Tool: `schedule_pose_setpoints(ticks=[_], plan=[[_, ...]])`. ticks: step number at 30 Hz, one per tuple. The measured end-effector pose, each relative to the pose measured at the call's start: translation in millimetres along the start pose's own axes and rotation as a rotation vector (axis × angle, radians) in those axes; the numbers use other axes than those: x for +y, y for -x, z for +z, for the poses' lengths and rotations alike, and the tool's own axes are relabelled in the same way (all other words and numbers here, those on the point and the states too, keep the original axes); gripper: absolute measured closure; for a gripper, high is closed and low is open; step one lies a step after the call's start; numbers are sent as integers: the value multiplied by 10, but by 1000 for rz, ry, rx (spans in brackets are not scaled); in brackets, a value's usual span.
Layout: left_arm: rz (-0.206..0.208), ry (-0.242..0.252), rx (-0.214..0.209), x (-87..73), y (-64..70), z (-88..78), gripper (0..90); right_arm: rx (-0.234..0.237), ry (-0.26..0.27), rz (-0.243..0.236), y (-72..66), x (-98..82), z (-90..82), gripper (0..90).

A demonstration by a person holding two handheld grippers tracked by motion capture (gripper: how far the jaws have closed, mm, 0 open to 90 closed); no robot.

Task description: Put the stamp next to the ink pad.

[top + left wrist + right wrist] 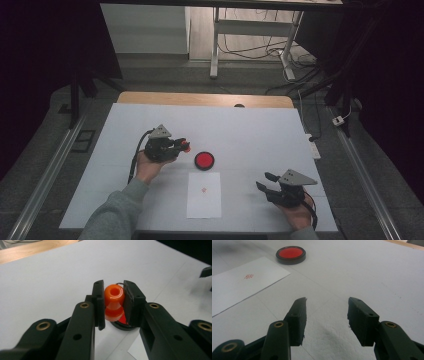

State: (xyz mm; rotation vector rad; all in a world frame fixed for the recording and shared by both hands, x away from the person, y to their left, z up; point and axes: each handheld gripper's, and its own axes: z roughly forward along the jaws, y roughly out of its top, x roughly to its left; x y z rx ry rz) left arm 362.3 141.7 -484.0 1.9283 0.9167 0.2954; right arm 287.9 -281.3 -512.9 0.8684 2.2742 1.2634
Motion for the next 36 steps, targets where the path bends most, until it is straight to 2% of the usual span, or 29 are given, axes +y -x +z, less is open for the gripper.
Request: schedule_pose_setpoints(ticks=[5, 9, 19, 23, 29, 36], plan=[[-9, -29, 19, -33, -61, 96, 719, 1, -1, 0, -2, 0, 4, 485], [10, -61, 60, -76, -106, 169, 719, 3, 2, 3, 1, -1, 7, 483], [16, -114, 79, -133, -143, 353, 719, -4, 5, 10, 25, 3, -9, 478], [12, -122, 87, -145, -152, 388, 719, 0, 5, 11, 22, -1, 7, 478], [35, -152, 112, -159, -136, 442, 719, 0, -1, 7, 18, 0, 11, 478], [23, -166, 126, -188, -175, 476, 718, 0, -5, 2, 10, 5, 15, 478]])
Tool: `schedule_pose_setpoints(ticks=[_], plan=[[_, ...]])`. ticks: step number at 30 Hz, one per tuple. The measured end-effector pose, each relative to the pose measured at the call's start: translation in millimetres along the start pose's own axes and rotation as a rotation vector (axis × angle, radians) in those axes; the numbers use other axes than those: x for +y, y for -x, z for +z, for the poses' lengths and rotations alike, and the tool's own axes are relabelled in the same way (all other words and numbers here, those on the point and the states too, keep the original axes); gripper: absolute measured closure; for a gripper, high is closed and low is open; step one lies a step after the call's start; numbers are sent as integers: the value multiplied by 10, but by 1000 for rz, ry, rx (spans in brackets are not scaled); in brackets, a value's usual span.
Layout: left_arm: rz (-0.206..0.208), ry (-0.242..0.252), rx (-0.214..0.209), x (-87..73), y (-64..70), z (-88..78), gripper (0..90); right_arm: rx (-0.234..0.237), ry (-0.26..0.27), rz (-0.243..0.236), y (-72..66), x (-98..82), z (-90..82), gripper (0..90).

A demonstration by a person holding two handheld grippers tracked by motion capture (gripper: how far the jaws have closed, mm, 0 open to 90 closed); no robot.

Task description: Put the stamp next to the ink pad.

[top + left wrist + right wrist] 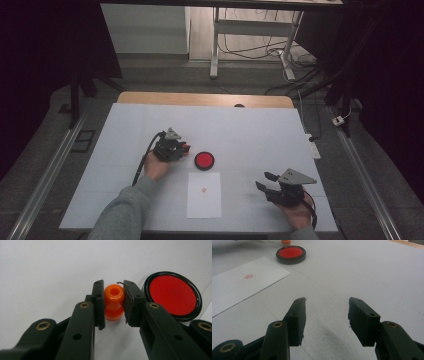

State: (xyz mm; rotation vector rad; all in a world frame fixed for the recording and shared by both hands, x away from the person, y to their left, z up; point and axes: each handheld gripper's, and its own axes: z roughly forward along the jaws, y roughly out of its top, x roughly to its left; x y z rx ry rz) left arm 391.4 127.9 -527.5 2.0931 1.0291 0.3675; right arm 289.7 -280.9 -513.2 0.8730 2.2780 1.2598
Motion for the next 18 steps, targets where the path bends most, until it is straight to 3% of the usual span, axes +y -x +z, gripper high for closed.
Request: schedule_pose_setpoints(ticks=[15, 18], plan=[[17, -11, 5, -53, 18, 3, 706, 2, 15, 3, -2, 3, -7, 478], [38, -5, 17, -41, 43, -11, 635, -6, 8, 1, 3, 3, -12, 478]])
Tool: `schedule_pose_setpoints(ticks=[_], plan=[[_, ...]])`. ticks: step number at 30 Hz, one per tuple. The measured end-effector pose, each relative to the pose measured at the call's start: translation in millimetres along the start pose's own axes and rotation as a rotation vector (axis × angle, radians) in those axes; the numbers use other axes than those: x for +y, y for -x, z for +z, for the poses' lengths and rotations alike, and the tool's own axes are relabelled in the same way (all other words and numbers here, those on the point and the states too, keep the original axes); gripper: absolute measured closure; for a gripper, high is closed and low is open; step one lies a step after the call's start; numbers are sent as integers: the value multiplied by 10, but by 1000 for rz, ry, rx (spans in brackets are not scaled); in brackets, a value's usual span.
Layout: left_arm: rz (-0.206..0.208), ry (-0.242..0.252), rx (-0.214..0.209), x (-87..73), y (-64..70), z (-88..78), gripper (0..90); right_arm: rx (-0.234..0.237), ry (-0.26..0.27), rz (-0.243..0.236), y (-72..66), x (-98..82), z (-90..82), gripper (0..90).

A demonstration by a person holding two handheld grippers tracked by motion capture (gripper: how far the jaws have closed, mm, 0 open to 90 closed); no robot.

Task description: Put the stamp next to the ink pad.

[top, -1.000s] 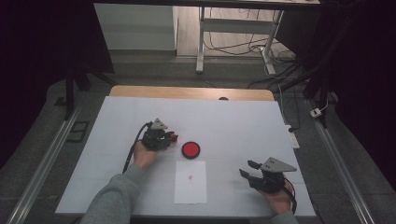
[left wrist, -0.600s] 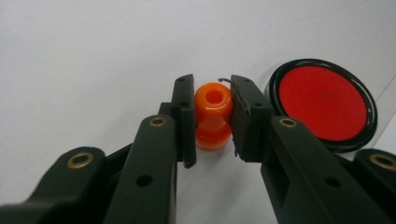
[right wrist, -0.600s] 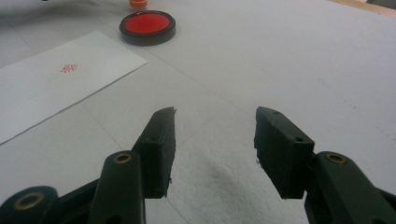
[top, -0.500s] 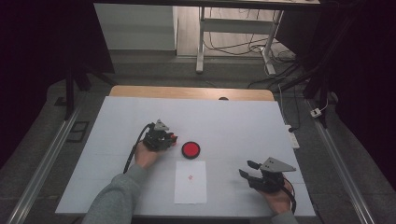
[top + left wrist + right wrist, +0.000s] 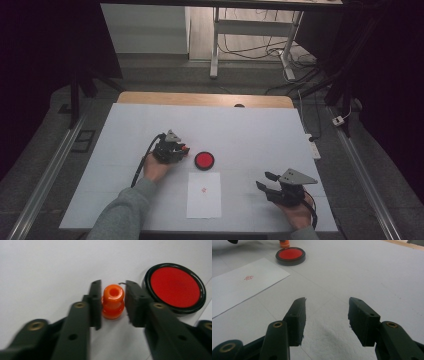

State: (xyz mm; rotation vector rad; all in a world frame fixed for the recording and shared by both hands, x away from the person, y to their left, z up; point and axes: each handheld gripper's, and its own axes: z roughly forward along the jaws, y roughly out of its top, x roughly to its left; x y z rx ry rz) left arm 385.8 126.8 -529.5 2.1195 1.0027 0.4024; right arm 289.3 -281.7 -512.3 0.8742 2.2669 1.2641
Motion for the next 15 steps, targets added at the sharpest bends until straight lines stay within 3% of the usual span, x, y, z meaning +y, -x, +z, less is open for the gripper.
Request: schedule_pose_setpoints(ticks=[2, 6, 10, 15], plan=[[15, 23, 17, 25, 29, -34, 516, 9, 4, 0, 1, -3, 4, 477], [6, 65, 1, 61, 67, -118, 392, 8, 3, -2, -4, 2, -3, 477], [6, 71, -30, 75, 102, -205, 345, 7, 1, -8, -5, -1, -10, 477], [13, 41, -72, 62, 144, -342, 316, 5, 4, -10, -8, -2, -23, 476]])
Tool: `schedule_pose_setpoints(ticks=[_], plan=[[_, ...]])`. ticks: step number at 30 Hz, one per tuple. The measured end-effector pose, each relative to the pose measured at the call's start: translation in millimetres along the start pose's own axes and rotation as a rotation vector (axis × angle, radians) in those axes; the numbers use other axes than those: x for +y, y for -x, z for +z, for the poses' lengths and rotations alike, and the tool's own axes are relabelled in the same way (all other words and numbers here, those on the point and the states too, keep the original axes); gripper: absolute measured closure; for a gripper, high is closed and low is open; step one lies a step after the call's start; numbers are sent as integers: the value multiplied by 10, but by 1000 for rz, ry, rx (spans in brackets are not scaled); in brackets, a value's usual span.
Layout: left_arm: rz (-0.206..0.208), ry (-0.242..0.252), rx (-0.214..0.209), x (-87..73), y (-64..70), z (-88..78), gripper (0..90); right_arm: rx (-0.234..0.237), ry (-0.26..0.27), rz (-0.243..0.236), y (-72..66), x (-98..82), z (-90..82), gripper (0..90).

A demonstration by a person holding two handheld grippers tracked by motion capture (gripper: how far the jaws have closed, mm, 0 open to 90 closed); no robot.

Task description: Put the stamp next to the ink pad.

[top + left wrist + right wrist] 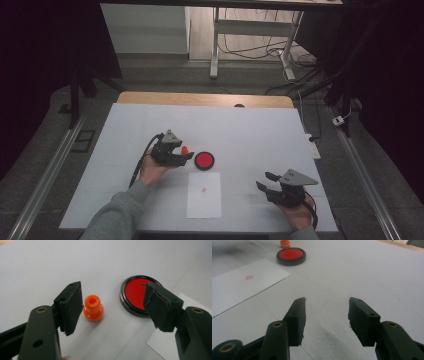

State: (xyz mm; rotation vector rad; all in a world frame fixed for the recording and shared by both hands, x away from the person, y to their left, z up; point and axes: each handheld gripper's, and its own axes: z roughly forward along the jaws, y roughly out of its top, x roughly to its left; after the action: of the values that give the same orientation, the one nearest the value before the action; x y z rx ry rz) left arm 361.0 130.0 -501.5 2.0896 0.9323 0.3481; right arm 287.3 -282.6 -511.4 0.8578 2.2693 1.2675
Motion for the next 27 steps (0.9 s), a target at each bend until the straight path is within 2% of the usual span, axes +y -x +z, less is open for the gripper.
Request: schedule_pose_setpoints(ticks=[5, 11, 17, 21, 27], plan=[[-3, 20, -14, -71, 46, -222, 315, -4, 4, 4, 7, -6, -8, 472], [-37, 49, -40, -214, 96, -487, 313, -2, -7, 9, 20, -25, -13, 466], [-44, 63, -40, -415, 165, -715, 310, -3, -9, 1, 16, -44, -43, 463], [-67, 80, -47, -605, 223, -856, 311, -6, -19, -8, 18, -55, -65, 461], [-48, 79, -44, -839, 290, -1023, 313, -4, -13, -11, 21, -72, -86, 461]])
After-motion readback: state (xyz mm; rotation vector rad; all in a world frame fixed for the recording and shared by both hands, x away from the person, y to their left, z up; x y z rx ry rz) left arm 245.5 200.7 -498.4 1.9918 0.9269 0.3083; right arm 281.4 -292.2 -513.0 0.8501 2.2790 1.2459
